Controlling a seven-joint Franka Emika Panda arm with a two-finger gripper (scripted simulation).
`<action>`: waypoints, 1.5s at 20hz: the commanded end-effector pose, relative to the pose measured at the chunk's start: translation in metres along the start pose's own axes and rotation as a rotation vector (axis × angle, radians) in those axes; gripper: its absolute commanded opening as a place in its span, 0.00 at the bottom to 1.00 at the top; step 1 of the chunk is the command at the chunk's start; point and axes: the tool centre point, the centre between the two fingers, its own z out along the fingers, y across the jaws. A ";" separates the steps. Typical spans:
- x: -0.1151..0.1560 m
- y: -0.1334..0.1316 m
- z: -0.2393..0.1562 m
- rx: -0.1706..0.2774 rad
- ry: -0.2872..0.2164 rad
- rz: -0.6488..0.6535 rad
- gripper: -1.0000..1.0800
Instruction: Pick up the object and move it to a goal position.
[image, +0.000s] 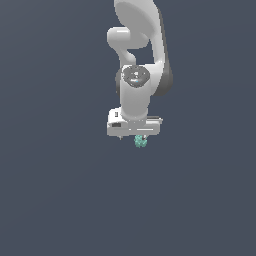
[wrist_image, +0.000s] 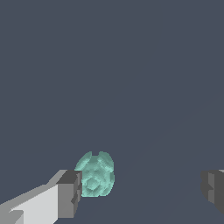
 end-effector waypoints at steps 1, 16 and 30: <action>0.000 0.000 0.000 0.000 0.001 0.000 0.96; -0.039 -0.035 0.045 -0.002 0.022 -0.030 0.96; -0.059 -0.049 0.064 -0.001 0.030 -0.044 0.96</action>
